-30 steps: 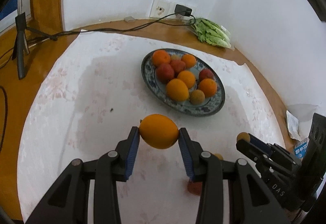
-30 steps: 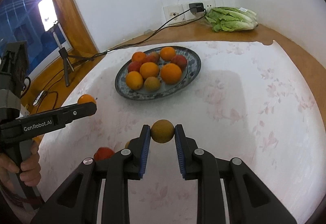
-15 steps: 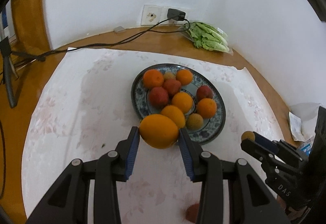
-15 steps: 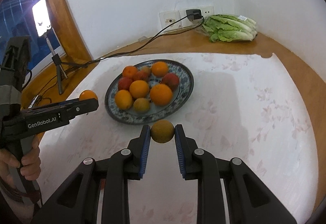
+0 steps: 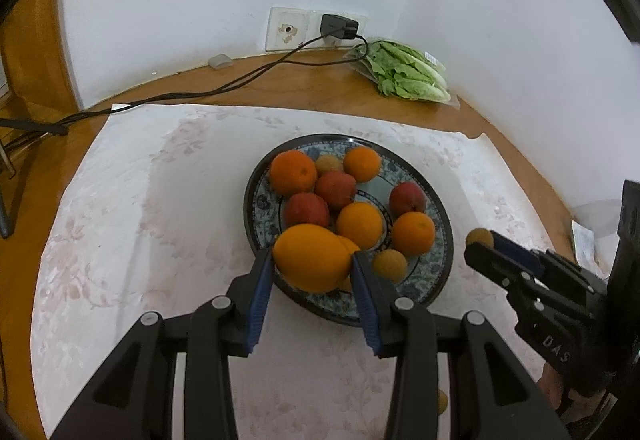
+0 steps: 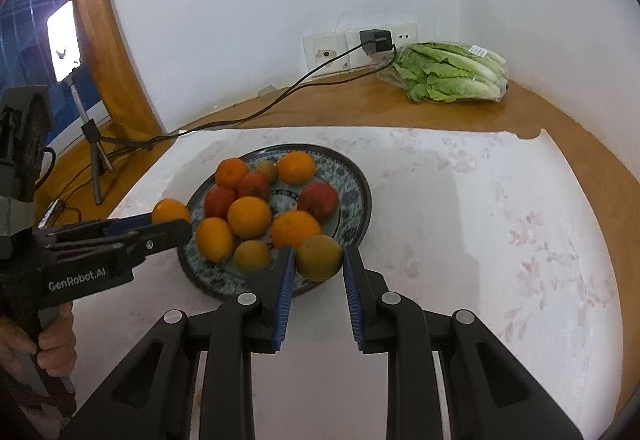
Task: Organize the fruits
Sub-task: 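Carry the orange with the left gripper while the right gripper carries the pear onto the plate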
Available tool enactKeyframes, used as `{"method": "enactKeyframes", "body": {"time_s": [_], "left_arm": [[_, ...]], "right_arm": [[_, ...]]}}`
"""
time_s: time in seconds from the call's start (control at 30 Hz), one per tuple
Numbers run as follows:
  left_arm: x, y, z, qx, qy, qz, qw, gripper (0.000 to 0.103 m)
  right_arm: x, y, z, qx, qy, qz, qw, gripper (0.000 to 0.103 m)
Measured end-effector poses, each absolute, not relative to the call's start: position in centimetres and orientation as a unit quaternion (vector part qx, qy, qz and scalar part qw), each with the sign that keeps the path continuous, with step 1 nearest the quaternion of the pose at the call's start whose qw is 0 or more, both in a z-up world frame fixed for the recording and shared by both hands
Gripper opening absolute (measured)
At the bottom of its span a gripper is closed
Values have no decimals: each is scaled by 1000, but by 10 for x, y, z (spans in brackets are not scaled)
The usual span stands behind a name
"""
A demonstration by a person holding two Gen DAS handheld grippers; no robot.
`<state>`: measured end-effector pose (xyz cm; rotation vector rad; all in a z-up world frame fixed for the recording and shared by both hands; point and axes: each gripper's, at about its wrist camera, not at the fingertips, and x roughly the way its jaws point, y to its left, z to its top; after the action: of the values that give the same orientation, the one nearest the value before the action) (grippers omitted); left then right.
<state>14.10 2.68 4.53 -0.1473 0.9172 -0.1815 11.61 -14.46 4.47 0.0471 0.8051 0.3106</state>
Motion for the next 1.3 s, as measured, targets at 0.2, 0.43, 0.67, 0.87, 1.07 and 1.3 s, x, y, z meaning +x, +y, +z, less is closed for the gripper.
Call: {"method": "enactKeyframes", "body": {"time_s": [0.2, 0.43, 0.67, 0.87, 1.07, 1.3], "left_arm": [[146, 25, 43, -61, 430, -87, 897, 41], [151, 17, 44, -46, 413, -105, 904, 41], [154, 14, 40, -51, 409, -115, 904, 41], [159, 14, 37, -53, 414, -118, 901, 41], [164, 11, 38, -47, 419, -118, 899, 41], [172, 0, 43, -9, 423, -113, 899, 41]], "right_arm": [[127, -145, 38, 32, 387, 146, 910, 26], [135, -141, 32, 28, 379, 143, 914, 26], [138, -138, 29, 21, 371, 144, 917, 25], [142, -136, 29, 19, 368, 144, 919, 25], [148, -133, 33, 26, 356, 149, 922, 25], [157, -121, 41, 0, 367, 173, 914, 25]]}}
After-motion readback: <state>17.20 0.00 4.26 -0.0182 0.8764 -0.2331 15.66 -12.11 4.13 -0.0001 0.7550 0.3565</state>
